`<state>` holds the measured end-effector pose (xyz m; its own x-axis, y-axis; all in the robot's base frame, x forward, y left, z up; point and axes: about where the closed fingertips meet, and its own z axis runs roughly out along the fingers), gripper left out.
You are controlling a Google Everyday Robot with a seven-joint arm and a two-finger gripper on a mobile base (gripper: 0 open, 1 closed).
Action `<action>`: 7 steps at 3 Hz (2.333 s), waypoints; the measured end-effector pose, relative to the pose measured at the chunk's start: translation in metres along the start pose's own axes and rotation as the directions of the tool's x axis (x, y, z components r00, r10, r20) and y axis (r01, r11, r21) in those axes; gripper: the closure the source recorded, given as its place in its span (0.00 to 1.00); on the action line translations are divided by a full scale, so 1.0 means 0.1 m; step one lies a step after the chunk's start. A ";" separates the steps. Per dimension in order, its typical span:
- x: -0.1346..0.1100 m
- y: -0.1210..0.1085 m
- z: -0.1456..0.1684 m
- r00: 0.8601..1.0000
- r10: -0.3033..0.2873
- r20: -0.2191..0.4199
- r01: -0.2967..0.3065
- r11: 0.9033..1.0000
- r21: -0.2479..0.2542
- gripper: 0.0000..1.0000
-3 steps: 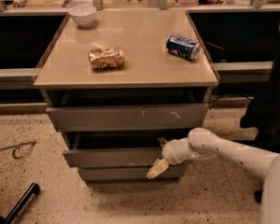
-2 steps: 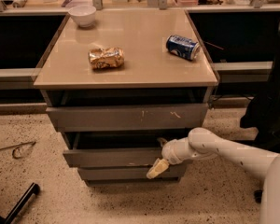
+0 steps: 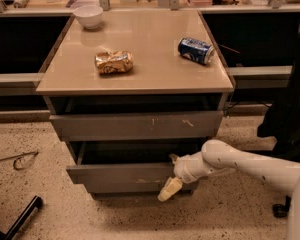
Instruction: Open middle drawer
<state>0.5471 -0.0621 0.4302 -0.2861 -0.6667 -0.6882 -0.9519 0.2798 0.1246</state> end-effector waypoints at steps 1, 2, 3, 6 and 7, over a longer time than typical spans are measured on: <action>0.11 0.42 -0.06 0.999 0.023 -0.048 -0.025 0.999 -0.034 0.00; 0.23 0.74 -0.05 0.996 0.050 -0.076 -0.056 0.996 -0.073 0.00; 0.23 0.74 -0.05 0.996 0.050 -0.076 -0.056 0.996 -0.073 0.00; 0.53 1.83 -0.22 0.975 0.089 -0.204 -0.113 0.988 -0.109 0.00; 0.54 1.84 -0.22 0.975 0.088 -0.205 -0.113 0.987 -0.111 0.00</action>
Offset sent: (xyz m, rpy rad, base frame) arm -0.1107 -0.0027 -0.0036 -0.0583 0.1585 0.0200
